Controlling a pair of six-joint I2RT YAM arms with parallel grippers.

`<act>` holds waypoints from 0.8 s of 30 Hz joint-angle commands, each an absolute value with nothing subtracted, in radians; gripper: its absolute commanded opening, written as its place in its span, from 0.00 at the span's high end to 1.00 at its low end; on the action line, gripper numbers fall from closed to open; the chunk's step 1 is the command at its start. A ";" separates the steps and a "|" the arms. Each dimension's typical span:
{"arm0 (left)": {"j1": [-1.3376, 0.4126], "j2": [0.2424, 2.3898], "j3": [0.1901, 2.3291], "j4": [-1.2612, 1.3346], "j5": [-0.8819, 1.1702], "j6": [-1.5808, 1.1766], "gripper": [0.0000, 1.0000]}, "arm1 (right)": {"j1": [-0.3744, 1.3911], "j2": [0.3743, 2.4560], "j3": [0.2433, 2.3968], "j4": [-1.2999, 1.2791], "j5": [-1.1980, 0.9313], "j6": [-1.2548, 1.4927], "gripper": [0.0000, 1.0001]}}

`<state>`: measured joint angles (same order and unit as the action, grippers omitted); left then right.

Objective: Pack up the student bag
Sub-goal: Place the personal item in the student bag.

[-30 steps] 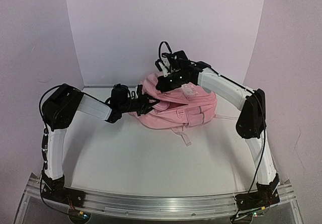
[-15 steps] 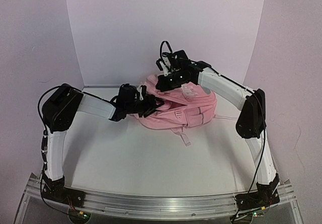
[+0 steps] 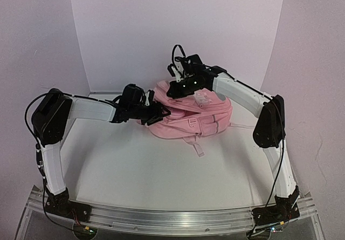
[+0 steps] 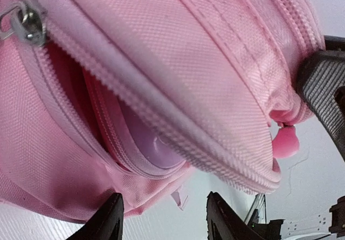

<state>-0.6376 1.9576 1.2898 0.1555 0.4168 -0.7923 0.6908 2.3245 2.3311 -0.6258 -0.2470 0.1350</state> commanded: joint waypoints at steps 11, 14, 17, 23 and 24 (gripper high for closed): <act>-0.640 2.204 1.621 0.203 0.496 -0.746 0.79 | 0.713 2.225 2.300 -0.506 -0.368 0.187 1.00; -0.643 2.107 1.529 0.174 0.520 -0.704 0.59 | 0.713 2.214 2.284 -0.509 -0.353 0.176 1.00; -0.645 1.949 1.365 0.113 0.522 -0.647 0.42 | 0.704 2.194 2.248 -0.509 -0.351 0.169 1.00; -0.641 1.618 1.143 -0.120 0.406 -0.536 0.26 | 0.695 2.084 2.043 -0.506 -0.356 0.066 1.00; -0.640 1.583 1.132 -0.170 0.368 -0.513 0.21 | 0.696 2.062 2.007 -0.506 -0.356 0.043 1.00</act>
<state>-0.6442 1.7842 1.1808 0.0044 0.4817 -0.6276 0.6713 2.2304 2.1090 -0.5259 -0.2850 0.1186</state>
